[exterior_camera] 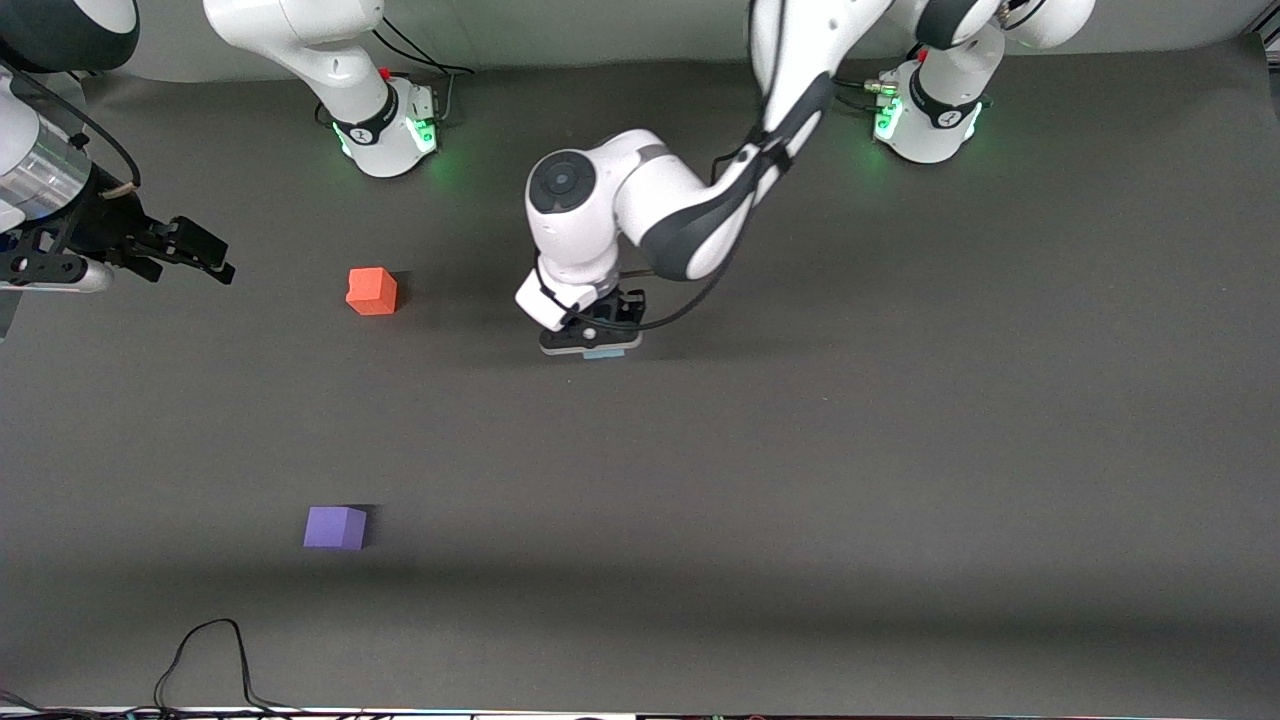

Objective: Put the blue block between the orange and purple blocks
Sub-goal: 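Carry the light blue cube with the left gripper toward the table middle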

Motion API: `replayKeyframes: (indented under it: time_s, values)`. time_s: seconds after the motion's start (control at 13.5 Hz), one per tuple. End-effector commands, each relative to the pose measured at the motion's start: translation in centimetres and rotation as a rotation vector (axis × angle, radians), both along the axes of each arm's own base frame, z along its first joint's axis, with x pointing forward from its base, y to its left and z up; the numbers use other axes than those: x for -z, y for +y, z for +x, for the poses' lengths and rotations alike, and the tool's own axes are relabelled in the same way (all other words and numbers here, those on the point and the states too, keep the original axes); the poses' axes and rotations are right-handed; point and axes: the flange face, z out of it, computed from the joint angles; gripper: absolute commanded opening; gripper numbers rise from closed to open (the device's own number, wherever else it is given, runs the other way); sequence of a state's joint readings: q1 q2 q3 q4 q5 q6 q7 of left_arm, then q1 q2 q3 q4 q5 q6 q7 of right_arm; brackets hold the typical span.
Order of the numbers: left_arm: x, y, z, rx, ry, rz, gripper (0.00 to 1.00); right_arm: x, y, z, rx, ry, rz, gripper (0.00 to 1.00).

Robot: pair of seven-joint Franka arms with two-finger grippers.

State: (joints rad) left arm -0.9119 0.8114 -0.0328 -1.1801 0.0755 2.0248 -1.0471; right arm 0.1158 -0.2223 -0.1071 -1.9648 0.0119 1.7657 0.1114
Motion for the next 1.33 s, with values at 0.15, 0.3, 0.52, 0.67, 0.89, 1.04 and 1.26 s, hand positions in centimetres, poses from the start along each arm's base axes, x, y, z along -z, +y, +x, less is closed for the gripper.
replayKeyframes:
  time_s: [0.15,0.3,0.52,0.67,0.89,1.04,1.26]
  values:
    - [7.7,-2.1,-0.8,0.014,-0.06,0.026,0.46,0.1,0.2,0.1,-0.014,-0.007,0.008,1.0]
    - [9.1,-2.0,-0.9,0.019,-0.058,0.031,0.46,0.1,0.2,0.1,-0.016,-0.005,0.008,1.0]
    - [9.9,-1.9,-1.1,0.029,-0.058,0.033,0.46,0.6,0.7,0.3,-0.011,0.006,0.007,1.0]
    - [11.1,-1.8,-1.2,0.031,-0.058,0.033,0.46,0.9,1.1,0.5,-0.02,0.012,0.006,1.0]
    - [11.3,-1.7,-1.1,0.033,-0.062,0.028,0.73,1.1,1.2,0.6,-0.019,0.015,0.007,1.0]
    - [11.1,-1.7,-1.1,0.035,-0.066,0.032,1.0,1.4,1.9,0.9,-0.032,0.023,0.005,1.0]
    - [8.8,-1.4,-0.7,0.029,-0.063,0.043,1.0,1.7,2.8,1.1,-0.045,0.027,0.005,1.0]
